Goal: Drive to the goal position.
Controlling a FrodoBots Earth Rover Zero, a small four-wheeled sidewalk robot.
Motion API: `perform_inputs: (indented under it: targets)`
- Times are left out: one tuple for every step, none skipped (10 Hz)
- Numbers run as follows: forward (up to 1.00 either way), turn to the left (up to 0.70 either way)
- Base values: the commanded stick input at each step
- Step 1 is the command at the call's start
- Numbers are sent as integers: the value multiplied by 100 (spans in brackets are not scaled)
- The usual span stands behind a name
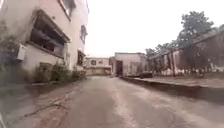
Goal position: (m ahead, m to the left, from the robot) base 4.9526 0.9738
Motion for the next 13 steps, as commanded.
perform_inputs:
  targets:
    - [85,0]
    - [85,0]
    - [85,0]
    - [85,0]
    - [85,0]
    - [85,0]
    - [85,0]
    - [85,0]
    - [85,0]
    - [85,0]
    - [85,0]
    - [85,0]
    - [85,0]
